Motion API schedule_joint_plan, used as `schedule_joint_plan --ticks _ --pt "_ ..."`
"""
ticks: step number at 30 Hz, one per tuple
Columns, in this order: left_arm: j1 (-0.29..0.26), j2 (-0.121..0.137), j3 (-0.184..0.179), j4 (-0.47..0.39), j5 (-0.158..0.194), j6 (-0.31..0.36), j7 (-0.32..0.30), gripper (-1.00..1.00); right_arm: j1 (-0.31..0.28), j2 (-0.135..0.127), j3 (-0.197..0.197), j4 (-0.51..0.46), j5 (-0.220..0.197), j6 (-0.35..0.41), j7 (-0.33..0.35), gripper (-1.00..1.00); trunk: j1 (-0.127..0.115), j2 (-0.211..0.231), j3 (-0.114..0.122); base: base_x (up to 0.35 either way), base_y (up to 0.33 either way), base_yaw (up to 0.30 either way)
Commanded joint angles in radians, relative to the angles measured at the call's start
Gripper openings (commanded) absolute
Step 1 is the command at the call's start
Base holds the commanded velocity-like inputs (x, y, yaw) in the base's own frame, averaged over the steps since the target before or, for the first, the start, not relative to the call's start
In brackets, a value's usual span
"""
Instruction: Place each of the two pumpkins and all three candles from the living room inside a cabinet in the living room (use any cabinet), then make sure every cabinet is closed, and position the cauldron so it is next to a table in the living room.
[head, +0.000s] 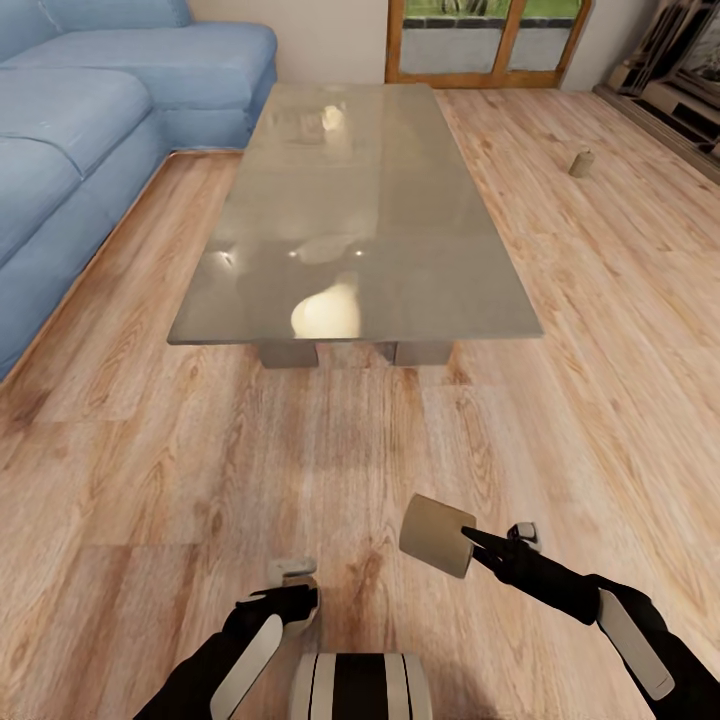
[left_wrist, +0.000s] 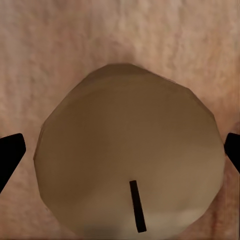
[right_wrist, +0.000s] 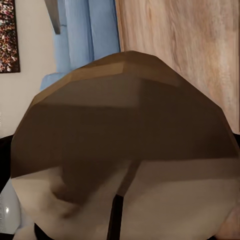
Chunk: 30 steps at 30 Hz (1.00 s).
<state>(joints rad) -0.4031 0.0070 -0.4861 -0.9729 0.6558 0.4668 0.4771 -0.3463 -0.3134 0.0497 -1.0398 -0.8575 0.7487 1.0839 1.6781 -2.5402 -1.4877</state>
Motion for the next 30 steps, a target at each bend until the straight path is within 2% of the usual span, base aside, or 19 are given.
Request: schedule_joint_plan --ticks 1,9,13,23,24,30 --pt "0.000 0.001 -0.002 -0.001 0.004 0.005 0.011 1.00 0.000 -0.001 0.002 0.000 -0.009 0.008 -0.001 -1.00 0.000 -0.001 -0.005 0.000 0.000 0.000" --pt "0.000 0.001 -0.002 0.000 0.004 0.004 0.009 1.00 0.000 -0.001 0.002 0.000 -0.009 0.008 -0.001 -1.00 0.000 -0.001 -0.005 0.000 0.000 0.000" --pt "0.000 0.001 -0.003 0.000 0.004 0.004 0.009 1.00 0.000 -0.001 0.002 0.000 -0.009 0.008 -0.001 -1.00 0.002 -0.001 -0.020 0.000 0.000 0.000" --pt "0.000 0.001 -0.002 0.000 0.004 0.004 0.009 1.00 0.000 0.000 0.002 0.001 -0.009 0.008 -0.002 -1.00 0.002 -0.001 -0.020 0.000 0.000 0.000" --pt "0.000 0.001 -0.002 0.000 0.003 0.004 0.009 -1.00 0.000 0.001 0.002 0.001 -0.009 0.008 -0.002 -1.00 0.002 -0.001 -0.020 0.000 0.000 0.000" --pt "0.000 0.001 -0.002 0.000 0.003 0.004 0.009 -1.00 0.000 0.002 0.002 0.001 -0.009 0.008 -0.003 -1.00 0.002 -0.001 -0.020 0.000 0.000 0.000"
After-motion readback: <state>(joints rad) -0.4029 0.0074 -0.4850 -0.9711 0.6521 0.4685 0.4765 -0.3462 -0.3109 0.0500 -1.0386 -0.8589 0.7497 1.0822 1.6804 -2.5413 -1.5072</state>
